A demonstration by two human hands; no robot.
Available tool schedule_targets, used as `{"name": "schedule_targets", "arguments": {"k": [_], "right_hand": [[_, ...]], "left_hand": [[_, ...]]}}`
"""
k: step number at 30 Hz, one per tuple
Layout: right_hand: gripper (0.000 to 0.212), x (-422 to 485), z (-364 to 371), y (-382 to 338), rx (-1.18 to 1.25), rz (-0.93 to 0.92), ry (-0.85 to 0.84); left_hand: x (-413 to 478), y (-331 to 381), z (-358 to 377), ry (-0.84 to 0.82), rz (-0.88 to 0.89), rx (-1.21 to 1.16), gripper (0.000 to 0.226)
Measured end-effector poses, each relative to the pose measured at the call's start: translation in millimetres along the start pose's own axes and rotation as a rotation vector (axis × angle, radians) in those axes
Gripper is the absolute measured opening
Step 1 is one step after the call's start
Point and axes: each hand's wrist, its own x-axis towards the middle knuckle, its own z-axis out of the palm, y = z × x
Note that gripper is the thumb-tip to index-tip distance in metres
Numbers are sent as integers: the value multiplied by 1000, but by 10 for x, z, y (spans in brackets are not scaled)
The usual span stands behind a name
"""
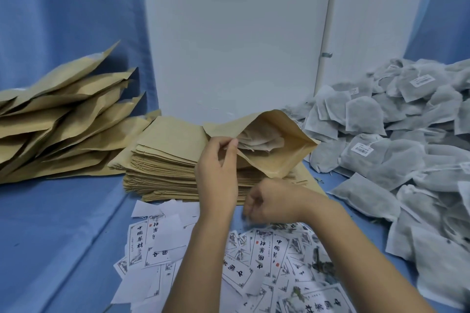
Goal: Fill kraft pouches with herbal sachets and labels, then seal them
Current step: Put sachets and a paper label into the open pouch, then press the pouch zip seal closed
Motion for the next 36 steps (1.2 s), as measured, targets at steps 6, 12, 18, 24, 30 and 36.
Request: {"name": "schedule_targets", "arguments": {"k": [6,12,18,24,30,36], "right_hand": [[62,-56,22,99,-191,227,-228],[54,-95,18,98,-166,209,-232],[21,-94,-40,58,-55,64,-31],[20,-267,-365,-6,311,-179,697],[18,-212,-315,22,18,-124,1146],[18,-67,-137,92,-215,-56,995]], "left_hand": [[-24,13,18,14,7,-16,10],[-28,-4,15,22,8,-12,10],[-39,-18,12,29,22,2,10],[-51,-28,22,35,40,1,13],[-82,1,31,58,56,61,25],[-129,14,60,126,139,92,21]]}}
